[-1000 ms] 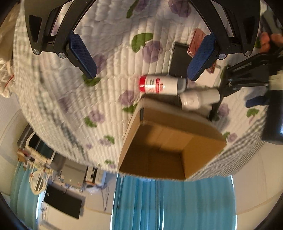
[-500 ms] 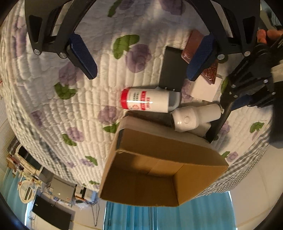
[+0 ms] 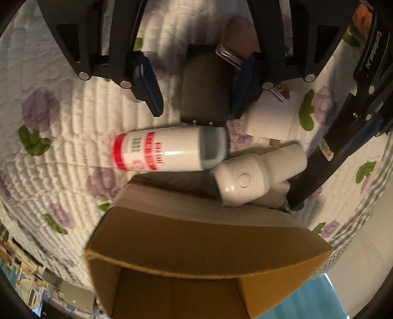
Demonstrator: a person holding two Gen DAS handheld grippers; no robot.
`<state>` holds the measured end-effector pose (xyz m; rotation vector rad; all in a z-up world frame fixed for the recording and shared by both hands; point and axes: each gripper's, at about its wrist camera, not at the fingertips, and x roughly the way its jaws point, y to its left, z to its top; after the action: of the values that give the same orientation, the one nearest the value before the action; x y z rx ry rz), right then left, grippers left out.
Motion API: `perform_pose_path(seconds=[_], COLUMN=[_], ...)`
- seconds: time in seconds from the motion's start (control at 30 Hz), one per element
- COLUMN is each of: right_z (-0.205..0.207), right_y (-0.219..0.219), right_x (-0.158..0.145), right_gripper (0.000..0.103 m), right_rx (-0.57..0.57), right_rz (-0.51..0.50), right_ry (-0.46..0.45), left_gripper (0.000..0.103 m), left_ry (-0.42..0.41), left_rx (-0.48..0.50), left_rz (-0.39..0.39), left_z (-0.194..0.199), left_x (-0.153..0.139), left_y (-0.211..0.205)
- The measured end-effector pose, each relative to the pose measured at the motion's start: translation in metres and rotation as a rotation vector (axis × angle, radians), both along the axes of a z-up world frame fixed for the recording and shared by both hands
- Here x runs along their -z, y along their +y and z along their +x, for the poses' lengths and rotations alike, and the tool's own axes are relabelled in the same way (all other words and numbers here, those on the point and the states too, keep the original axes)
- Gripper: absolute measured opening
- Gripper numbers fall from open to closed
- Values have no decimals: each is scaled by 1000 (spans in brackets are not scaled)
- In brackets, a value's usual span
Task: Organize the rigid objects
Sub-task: 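Grasp the black TV remote with the left tool while the right tool grasps the black power bank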
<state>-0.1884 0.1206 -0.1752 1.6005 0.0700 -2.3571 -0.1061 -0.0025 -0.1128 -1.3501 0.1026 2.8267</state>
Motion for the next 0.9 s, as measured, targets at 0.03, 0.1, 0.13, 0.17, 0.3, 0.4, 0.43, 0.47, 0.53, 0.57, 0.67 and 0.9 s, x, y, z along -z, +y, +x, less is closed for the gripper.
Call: perform_pose_path(seconds=[0.03,0.1,0.13,0.17,0.3,0.4,0.43,0.47,0.53,0.57,0.67,0.9], right_z=[0,0,0,0,10,20,23,26,33,36,41,40], right_y=[-3,-5,-5,-4,-1,4,5,6,8,6,16,26], right_x=[3,8,9,9,1,-11,-17,-24,-43,-53,-83,-149], right_gripper=[52,50,50,49,39,38,38,38,38,38,38,38], right_rx=[-7,-20,-19,-17,-7,-4,-4,-6,-8,-8,-9,-21], right_rz=[-9,-37,-38,-39,-26,-39,-39,-34,-30,-36,-75,-107], right_ry=[-12,-25,-22,-24,22,55,70,91,131,145,193,311], left_gripper=[20,20,20,20,20,20,20,19,19,19,19,19], left_ry=[1,4,7,10,27,42,49,54,60,64,86,165], left_rx=[0,0,-1,-2,0,7,10,12,18,18,27,36], left_rz=[-1,-5,-6,-7,-7,-6,-9,-10,-4,-3,9,24], left_z=[-4,-5,-4,-2,8,18,21,23,27,28,31,19], left_x=[1,1,-1,-3,-13,-24,-28,-30,-37,-41,-55,-102], left_y=[-3,-3,-2,-2,0,3,4,5,8,9,13,16])
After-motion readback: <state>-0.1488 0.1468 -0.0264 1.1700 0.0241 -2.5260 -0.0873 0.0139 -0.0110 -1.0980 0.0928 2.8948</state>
